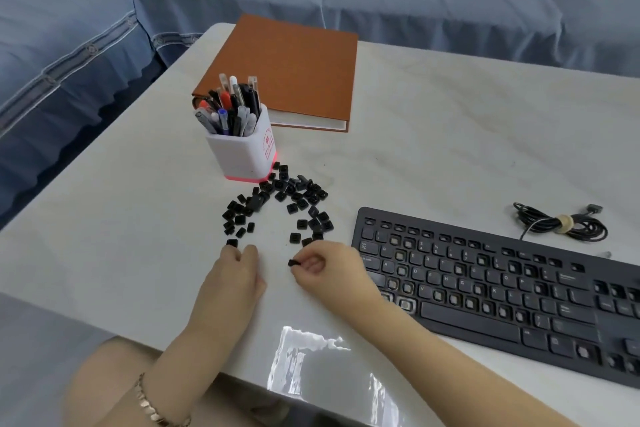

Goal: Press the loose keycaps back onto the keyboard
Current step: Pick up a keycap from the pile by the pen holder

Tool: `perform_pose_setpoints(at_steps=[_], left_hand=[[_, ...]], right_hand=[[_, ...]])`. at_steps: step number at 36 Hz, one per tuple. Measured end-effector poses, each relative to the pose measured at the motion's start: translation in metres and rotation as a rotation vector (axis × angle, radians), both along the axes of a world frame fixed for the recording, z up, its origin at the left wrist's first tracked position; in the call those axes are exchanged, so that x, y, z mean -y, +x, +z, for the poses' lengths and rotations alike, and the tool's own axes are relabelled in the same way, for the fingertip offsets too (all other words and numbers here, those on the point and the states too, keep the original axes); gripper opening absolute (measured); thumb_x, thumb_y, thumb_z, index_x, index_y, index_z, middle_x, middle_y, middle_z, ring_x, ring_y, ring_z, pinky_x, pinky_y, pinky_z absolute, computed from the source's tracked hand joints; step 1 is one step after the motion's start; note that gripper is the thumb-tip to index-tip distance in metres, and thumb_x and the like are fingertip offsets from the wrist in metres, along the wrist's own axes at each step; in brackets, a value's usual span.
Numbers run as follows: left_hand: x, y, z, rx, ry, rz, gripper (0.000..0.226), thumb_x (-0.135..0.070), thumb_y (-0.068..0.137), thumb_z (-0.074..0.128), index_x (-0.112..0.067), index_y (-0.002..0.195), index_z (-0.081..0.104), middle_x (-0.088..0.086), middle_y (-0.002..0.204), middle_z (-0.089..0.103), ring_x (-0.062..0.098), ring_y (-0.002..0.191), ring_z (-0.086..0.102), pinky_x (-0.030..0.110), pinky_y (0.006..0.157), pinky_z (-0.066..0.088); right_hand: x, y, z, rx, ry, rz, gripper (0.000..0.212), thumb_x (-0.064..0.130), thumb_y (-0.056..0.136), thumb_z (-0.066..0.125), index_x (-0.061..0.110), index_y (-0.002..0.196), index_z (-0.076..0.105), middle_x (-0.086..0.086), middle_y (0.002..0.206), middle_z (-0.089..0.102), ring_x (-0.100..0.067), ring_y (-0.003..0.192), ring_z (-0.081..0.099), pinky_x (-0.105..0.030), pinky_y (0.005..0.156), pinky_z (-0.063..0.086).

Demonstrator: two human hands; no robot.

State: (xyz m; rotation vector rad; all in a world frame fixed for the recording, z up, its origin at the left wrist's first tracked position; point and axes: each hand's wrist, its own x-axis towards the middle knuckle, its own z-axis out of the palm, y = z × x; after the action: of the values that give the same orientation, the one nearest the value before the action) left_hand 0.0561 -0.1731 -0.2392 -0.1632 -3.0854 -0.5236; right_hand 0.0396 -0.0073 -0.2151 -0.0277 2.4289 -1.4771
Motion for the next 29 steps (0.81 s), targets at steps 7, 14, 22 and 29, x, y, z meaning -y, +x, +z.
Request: perform_pose_setpoints(at_steps=[7,14,22,29], left_hand=[[-0.021,-0.001,0.003,0.089,0.023,0.040,0.015,-0.005,0.090,0.048,-0.008,0.079,0.039,0.002,0.072,0.034,0.014,0.054,0.028,0.021,0.047,0.022],[-0.044,-0.005,0.010,0.139,0.022,0.060,0.009,-0.012,0.093,0.044,-0.007,0.086,0.043,0.006,0.080,0.044,0.019,0.060,0.039,0.024,0.053,0.033],[-0.075,-0.012,0.029,0.356,0.630,0.218,0.018,-0.009,0.090,0.057,-0.013,0.074,0.064,0.000,0.067,0.059,0.010,0.056,0.051,0.013,0.053,0.040],[-0.119,-0.021,0.055,0.937,1.793,0.671,0.019,-0.007,0.094,0.046,-0.005,0.075,0.052,0.009,0.065,0.054,0.005,0.039,0.040,0.012,0.037,0.037]], right_hand=[[-0.052,0.011,0.030,0.362,-0.630,-0.331,0.008,-0.002,0.079,0.068,0.004,0.083,0.065,-0.006,0.067,0.070,-0.012,0.061,0.066,-0.020,0.068,0.055],[-0.096,0.023,0.039,0.292,-0.613,-0.423,0.011,-0.005,0.078,0.067,0.005,0.083,0.065,-0.005,0.064,0.067,-0.011,0.062,0.065,-0.016,0.060,0.052],[-0.124,0.038,0.039,0.304,-0.629,-0.508,0.014,-0.006,0.079,0.064,0.005,0.087,0.069,-0.009,0.074,0.071,-0.015,0.073,0.070,-0.014,0.065,0.053],[-0.138,0.049,0.043,0.282,-0.699,-0.567,0.009,0.002,0.082,0.062,0.001,0.084,0.071,-0.010,0.088,0.073,-0.017,0.081,0.071,-0.017,0.071,0.055]])
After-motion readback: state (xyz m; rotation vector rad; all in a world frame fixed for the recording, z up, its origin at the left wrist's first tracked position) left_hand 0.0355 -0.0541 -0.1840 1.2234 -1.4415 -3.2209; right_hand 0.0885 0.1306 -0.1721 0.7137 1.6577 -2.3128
